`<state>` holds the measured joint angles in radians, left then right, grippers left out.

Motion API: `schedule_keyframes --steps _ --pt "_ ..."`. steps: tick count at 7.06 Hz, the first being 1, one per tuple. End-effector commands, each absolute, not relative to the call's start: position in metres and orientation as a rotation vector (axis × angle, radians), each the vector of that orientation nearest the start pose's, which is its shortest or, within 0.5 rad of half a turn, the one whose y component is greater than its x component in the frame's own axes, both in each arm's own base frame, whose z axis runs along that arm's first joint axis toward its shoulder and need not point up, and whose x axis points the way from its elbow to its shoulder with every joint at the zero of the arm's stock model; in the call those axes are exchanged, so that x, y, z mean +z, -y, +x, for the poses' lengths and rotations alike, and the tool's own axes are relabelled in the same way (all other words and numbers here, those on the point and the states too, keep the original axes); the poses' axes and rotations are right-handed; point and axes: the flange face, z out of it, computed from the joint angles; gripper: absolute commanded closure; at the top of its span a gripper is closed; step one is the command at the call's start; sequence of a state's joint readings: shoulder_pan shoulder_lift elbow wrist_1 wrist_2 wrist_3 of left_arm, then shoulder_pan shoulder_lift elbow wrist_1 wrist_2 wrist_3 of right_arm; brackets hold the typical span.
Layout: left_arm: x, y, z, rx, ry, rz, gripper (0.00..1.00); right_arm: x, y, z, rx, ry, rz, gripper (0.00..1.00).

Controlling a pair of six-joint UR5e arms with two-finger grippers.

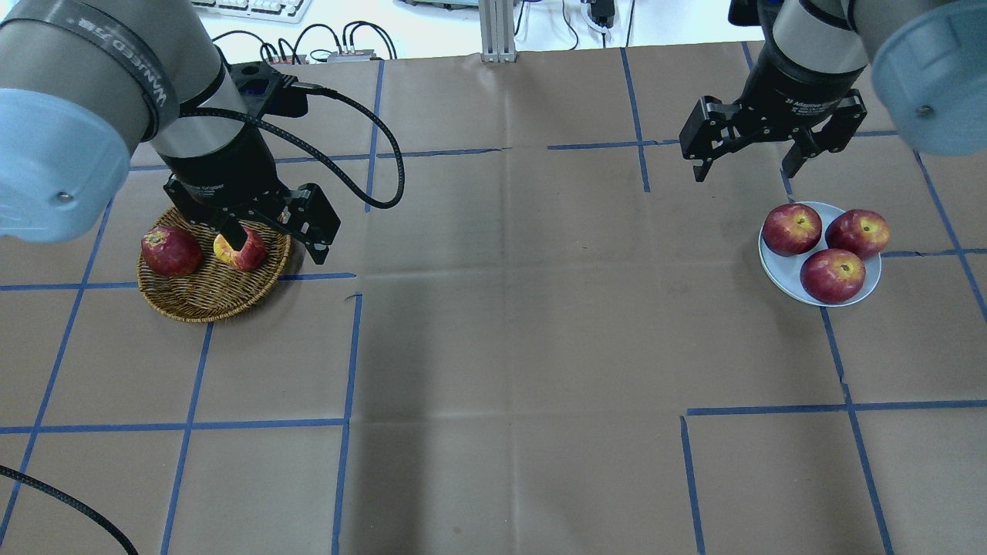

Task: Transfer apple from basket to plate
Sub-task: 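Lower the left gripper toward the yellow-topped red apple in the basket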

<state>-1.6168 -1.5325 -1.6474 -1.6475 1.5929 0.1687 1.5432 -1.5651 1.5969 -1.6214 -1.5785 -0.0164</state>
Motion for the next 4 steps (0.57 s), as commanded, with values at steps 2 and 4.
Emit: schedule_keyframes --steps 2,4 --pt "0.4611 0.4565 -0.1522 0.184 -3.102 0.339 0.01 0.4771 0.4996 0.1188 -0.029 -3.149 0.017 0.0" --pt "0.4671 0.4536 -0.152 0.17 -3.094 0.35 0.01 0.4779 0.4991 0.1188 -0.031 -3.15 0.017 0.0"
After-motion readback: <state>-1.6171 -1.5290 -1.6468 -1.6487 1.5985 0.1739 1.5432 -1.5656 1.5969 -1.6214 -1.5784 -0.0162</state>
